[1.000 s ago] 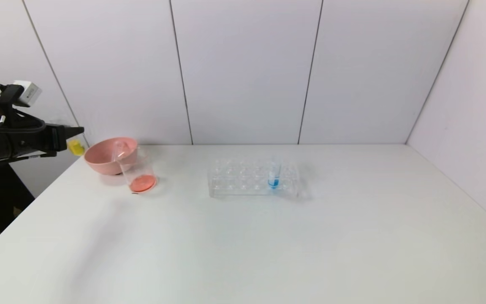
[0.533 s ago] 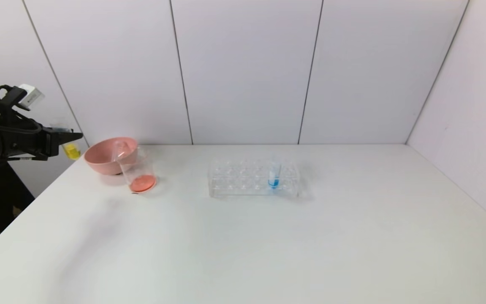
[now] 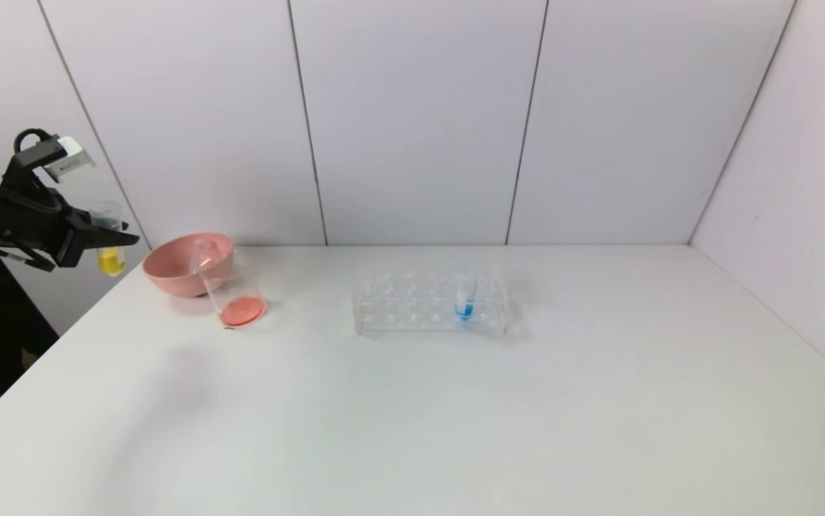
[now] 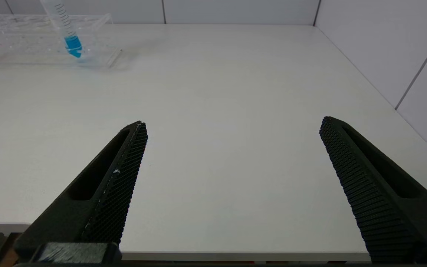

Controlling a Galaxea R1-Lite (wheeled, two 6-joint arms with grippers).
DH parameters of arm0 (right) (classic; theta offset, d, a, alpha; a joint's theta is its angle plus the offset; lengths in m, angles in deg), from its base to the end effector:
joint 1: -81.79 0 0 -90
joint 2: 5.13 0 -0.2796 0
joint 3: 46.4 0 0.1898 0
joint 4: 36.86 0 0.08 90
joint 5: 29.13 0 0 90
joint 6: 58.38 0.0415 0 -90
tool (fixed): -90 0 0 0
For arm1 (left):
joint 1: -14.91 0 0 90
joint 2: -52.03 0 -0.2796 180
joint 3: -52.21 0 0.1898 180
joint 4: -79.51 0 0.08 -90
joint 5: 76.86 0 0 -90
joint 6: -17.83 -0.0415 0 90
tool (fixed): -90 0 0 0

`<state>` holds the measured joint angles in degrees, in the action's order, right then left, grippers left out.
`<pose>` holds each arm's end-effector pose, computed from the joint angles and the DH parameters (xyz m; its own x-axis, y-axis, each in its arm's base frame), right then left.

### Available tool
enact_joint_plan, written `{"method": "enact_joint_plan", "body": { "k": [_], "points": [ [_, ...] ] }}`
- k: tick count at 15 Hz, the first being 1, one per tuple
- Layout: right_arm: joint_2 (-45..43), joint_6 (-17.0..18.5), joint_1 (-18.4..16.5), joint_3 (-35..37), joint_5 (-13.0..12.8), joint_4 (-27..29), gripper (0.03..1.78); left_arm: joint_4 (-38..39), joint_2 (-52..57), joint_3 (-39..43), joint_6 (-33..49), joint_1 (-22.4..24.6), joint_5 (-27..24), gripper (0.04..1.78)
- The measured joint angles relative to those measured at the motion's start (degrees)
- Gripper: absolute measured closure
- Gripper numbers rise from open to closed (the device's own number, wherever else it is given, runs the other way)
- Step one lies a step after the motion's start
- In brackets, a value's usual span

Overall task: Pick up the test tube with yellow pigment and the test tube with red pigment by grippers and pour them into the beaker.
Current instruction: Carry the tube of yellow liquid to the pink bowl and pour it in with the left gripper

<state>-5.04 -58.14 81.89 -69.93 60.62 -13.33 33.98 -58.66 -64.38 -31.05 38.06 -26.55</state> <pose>0.0160 -0.0002 0.0757 1.0000 -0.0026 -0.0016 0.0026 1.0000 0.0042 0.3541 0.1226 0.2097 0.7960 -0.3542 -0.4908 0.5403 0.7814 0.3123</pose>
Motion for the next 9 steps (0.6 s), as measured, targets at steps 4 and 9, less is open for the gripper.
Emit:
{"method": "enact_joint_plan", "body": {
  "k": [4, 9],
  "points": [
    [0.0, 0.0, 0.0, 0.0, 0.0, 0.0, 0.11, -11.8, -3.1, -9.4, -10.1, -0.1, 0.0, 1.33],
    [0.0, 0.0, 0.0, 0.0, 0.0, 0.0, 0.11, -21.4, -6.6, -18.6, -17.6, -0.2, 0.4, 1.33]
  ]
}}
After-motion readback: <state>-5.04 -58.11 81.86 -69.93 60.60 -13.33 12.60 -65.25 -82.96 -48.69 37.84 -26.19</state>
